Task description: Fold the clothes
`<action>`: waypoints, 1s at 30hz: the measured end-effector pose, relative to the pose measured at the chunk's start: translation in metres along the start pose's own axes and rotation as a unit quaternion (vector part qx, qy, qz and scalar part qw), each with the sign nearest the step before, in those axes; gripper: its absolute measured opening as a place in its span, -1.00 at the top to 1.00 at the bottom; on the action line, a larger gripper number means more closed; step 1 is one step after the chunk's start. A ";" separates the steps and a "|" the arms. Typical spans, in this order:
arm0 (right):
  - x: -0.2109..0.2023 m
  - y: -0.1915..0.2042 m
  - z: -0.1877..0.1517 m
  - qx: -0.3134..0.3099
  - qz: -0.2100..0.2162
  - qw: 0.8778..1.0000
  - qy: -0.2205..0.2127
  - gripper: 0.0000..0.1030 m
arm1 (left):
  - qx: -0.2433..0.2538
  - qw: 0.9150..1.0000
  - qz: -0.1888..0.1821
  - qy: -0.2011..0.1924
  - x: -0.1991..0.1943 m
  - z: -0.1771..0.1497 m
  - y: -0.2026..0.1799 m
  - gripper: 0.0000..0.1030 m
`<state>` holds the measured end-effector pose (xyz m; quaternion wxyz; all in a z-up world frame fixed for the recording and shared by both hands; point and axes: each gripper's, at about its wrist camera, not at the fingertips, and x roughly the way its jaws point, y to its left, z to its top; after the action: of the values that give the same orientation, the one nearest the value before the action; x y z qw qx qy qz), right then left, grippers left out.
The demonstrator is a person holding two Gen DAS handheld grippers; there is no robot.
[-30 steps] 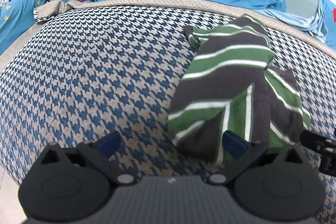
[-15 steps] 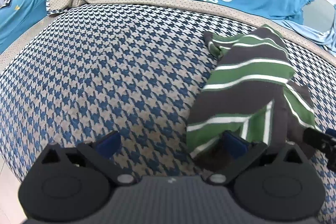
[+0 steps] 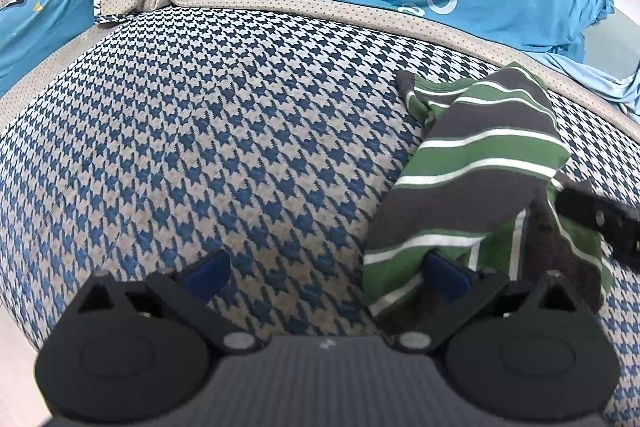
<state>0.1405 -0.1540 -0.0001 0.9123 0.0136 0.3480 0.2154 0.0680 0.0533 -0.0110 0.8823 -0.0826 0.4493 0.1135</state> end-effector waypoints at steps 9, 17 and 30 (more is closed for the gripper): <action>0.022 0.019 0.007 -0.023 0.026 0.999 -0.008 0.04 | -0.007 1.000 -0.004 0.013 0.006 -0.001 0.006 -1.00; 0.038 0.032 0.007 -0.051 0.020 0.998 -0.018 -0.22 | -0.014 0.999 -0.011 0.027 0.011 -0.001 0.008 -1.00; 0.041 0.032 -0.001 -0.089 -0.002 0.995 -0.045 0.66 | -0.011 1.000 -0.012 0.021 0.008 0.001 0.005 -1.00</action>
<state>0.1546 -0.1081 -0.0211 0.9250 -0.0583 0.2862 0.2431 0.0721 0.0595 -0.0166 0.8730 -0.0996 0.4655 0.1063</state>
